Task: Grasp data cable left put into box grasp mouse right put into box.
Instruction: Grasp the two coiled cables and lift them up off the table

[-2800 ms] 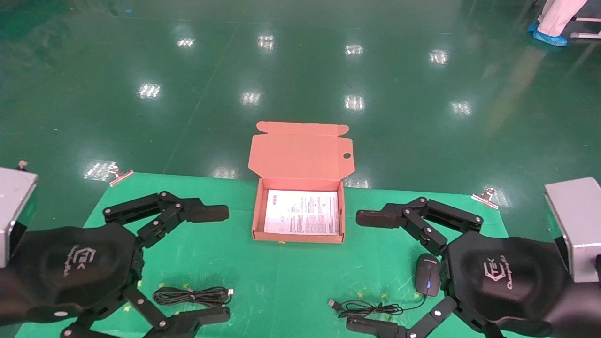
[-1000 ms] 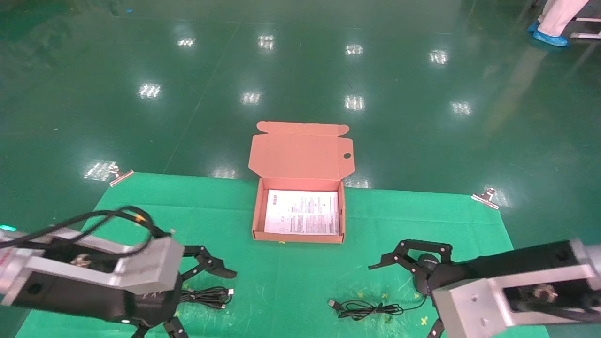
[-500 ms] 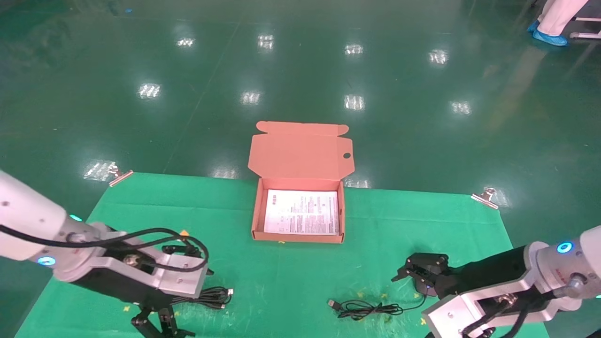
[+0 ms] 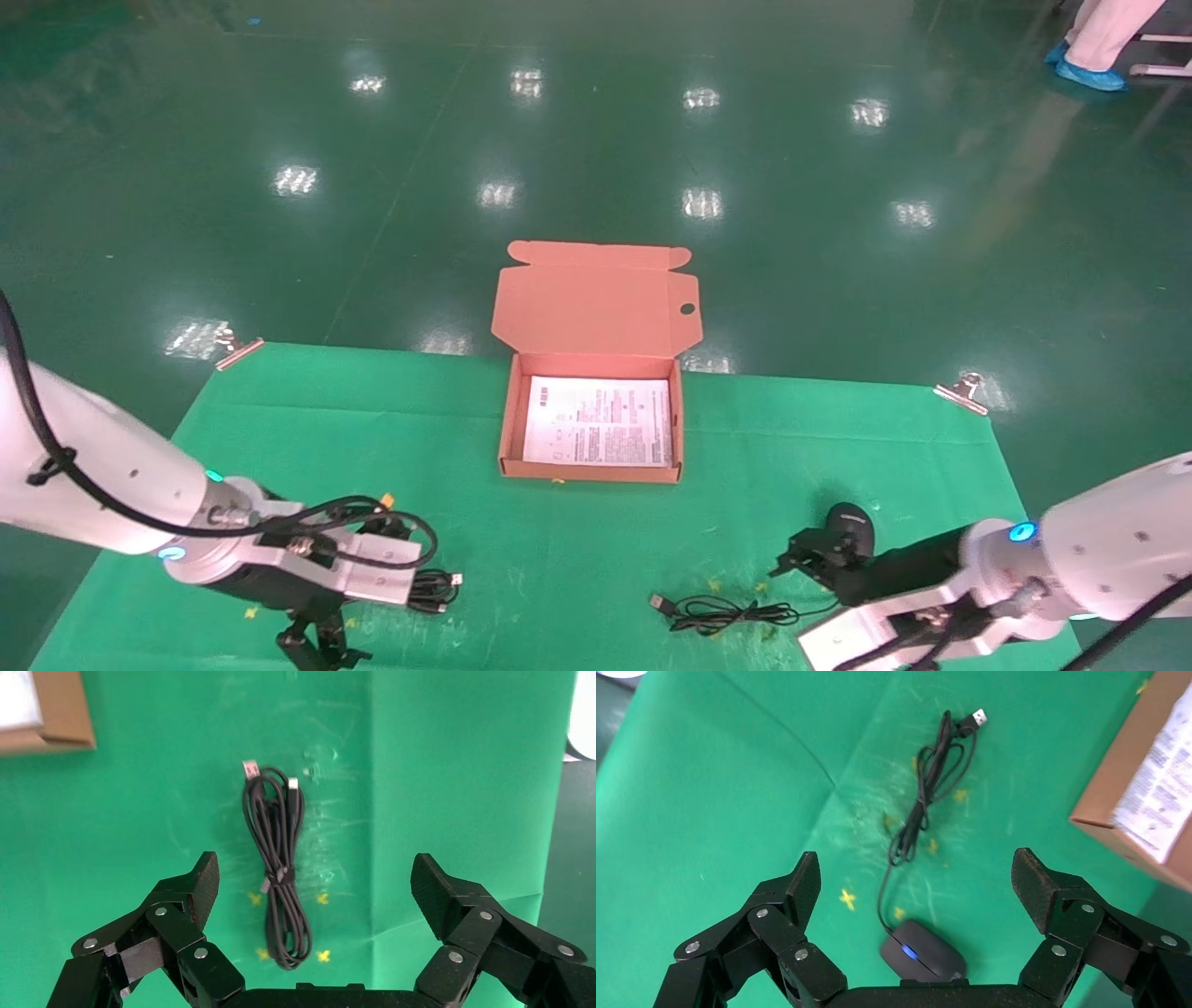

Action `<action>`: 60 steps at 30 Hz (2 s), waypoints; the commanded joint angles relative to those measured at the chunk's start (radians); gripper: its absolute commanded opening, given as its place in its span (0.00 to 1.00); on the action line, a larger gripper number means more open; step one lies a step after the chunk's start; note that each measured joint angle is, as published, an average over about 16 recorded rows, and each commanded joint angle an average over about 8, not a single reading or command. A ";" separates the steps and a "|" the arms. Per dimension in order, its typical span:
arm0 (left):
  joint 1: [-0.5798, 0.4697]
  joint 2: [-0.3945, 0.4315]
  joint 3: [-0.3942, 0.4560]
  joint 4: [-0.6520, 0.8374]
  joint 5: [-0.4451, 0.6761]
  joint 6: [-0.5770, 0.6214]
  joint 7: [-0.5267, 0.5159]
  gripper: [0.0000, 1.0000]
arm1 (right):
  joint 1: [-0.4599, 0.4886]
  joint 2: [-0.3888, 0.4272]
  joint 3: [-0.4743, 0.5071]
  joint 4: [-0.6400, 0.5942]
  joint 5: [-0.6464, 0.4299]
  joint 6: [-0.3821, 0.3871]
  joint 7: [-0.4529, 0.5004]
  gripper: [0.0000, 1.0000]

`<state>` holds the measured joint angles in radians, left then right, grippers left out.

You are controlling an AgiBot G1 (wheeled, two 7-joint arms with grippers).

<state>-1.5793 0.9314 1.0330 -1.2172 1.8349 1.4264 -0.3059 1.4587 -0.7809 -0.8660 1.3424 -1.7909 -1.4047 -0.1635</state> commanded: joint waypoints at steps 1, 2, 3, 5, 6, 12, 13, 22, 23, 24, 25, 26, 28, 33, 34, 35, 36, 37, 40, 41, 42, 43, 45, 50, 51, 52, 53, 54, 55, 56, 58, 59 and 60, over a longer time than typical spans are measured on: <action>0.017 0.007 0.005 0.015 0.012 -0.017 -0.008 1.00 | -0.016 -0.008 -0.007 -0.002 -0.022 0.021 0.010 1.00; 0.023 0.009 0.004 0.034 0.010 -0.027 -0.006 1.00 | -0.022 -0.012 -0.009 -0.004 -0.027 0.029 0.018 1.00; 0.028 0.012 0.003 0.054 0.011 -0.038 0.000 1.00 | -0.028 -0.017 -0.010 -0.007 -0.031 0.036 0.028 1.00; 0.038 0.021 -0.001 0.102 0.006 -0.061 0.011 1.00 | -0.039 -0.029 -0.013 -0.015 -0.040 0.051 0.048 1.00; 0.042 0.027 -0.003 0.128 0.003 -0.072 0.018 1.00 | -0.044 -0.037 -0.014 -0.021 -0.045 0.058 0.057 1.00; 0.058 0.077 -0.021 0.317 -0.031 -0.131 0.072 1.00 | -0.065 -0.101 -0.023 -0.093 -0.058 0.096 0.099 1.00; 0.059 0.086 -0.023 0.348 -0.036 -0.140 0.082 1.00 | -0.067 -0.113 -0.025 -0.109 -0.058 0.102 0.101 1.00; 0.044 0.179 -0.037 0.636 -0.055 -0.213 0.197 1.00 | -0.072 -0.206 -0.048 -0.248 -0.092 0.153 0.062 1.00; 0.041 0.189 -0.037 0.665 -0.055 -0.219 0.213 1.00 | -0.073 -0.213 -0.051 -0.262 -0.098 0.159 0.055 1.00; 0.038 0.199 -0.036 0.693 -0.055 -0.225 0.230 1.00 | -0.073 -0.220 -0.054 -0.275 -0.103 0.165 0.048 1.00; 0.036 0.208 -0.036 0.720 -0.055 -0.230 0.246 1.00 | -0.074 -0.226 -0.056 -0.288 -0.108 0.171 0.041 1.00; 0.034 0.217 -0.037 0.745 -0.055 -0.235 0.261 1.00 | -0.074 -0.231 -0.059 -0.300 -0.113 0.176 0.035 1.00; 0.030 0.232 -0.036 0.792 -0.055 -0.243 0.290 1.00 | -0.075 -0.240 -0.063 -0.324 -0.123 0.188 0.023 1.00; 0.022 0.262 -0.036 0.890 -0.056 -0.264 0.347 1.00 | -0.079 -0.259 -0.074 -0.373 -0.160 0.227 0.006 1.00; 0.020 0.267 -0.036 0.905 -0.056 -0.268 0.357 1.00 | -0.082 -0.262 -0.077 -0.379 -0.170 0.237 0.005 1.00; 0.019 0.272 -0.036 0.920 -0.056 -0.271 0.366 1.00 | -0.085 -0.265 -0.079 -0.384 -0.180 0.248 0.005 1.00; 0.018 0.275 -0.037 0.933 -0.057 -0.275 0.374 1.00 | -0.088 -0.267 -0.081 -0.388 -0.189 0.259 0.006 1.00; 0.017 0.279 -0.038 0.944 -0.058 -0.278 0.382 1.00 | -0.092 -0.269 -0.083 -0.390 -0.198 0.272 0.008 1.00; 0.014 0.285 -0.040 0.974 -0.062 -0.282 0.403 0.99 | -0.108 -0.273 -0.086 -0.392 -0.219 0.306 0.017 1.00; 0.013 0.286 -0.041 0.982 -0.063 -0.282 0.409 0.88 | -0.113 -0.274 -0.086 -0.392 -0.224 0.317 0.021 0.88; 0.013 0.286 -0.042 0.990 -0.065 -0.282 0.413 0.76 | -0.117 -0.274 -0.086 -0.391 -0.229 0.325 0.025 0.76; 0.012 0.287 -0.043 0.995 -0.066 -0.282 0.416 0.63 | -0.121 -0.275 -0.086 -0.391 -0.232 0.332 0.028 0.63; 0.010 0.287 -0.045 1.010 -0.070 -0.281 0.423 0.38 | -0.128 -0.275 -0.086 -0.392 -0.241 0.348 0.038 0.38; 0.008 0.288 -0.049 1.027 -0.075 -0.279 0.430 0.00 | -0.135 -0.275 -0.085 -0.396 -0.253 0.368 0.051 0.00; 0.008 0.289 -0.049 1.030 -0.076 -0.279 0.431 0.00 | -0.136 -0.275 -0.085 -0.396 -0.255 0.371 0.052 0.00; 0.007 0.288 -0.049 1.029 -0.077 -0.278 0.430 0.00 | -0.136 -0.274 -0.085 -0.396 -0.255 0.371 0.052 0.00; 0.007 0.288 -0.049 1.028 -0.077 -0.278 0.430 0.00 | -0.136 -0.274 -0.085 -0.395 -0.254 0.370 0.051 0.00; 0.008 0.288 -0.049 1.026 -0.076 -0.278 0.429 0.00 | -0.136 -0.274 -0.085 -0.395 -0.253 0.368 0.050 0.00; 0.008 0.288 -0.049 1.025 -0.076 -0.278 0.429 0.00 | -0.136 -0.274 -0.085 -0.395 -0.253 0.367 0.049 0.00; 0.008 0.288 -0.049 1.024 -0.076 -0.278 0.428 0.00 | -0.135 -0.274 -0.085 -0.394 -0.252 0.365 0.048 0.00; 0.008 0.288 -0.048 1.022 -0.075 -0.278 0.428 0.00 | -0.135 -0.274 -0.085 -0.394 -0.251 0.363 0.047 0.00; 0.008 0.288 -0.048 1.021 -0.075 -0.278 0.427 0.00 | -0.134 -0.274 -0.085 -0.393 -0.250 0.362 0.046 0.00; 0.008 0.288 -0.048 1.020 -0.075 -0.278 0.427 0.00 | -0.134 -0.274 -0.085 -0.393 -0.249 0.361 0.046 0.00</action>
<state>-1.5711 1.2190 0.9850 -0.1967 1.7600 1.1481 0.1213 1.3248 -1.0554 -0.9511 0.9490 -2.0407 -1.0432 -0.1173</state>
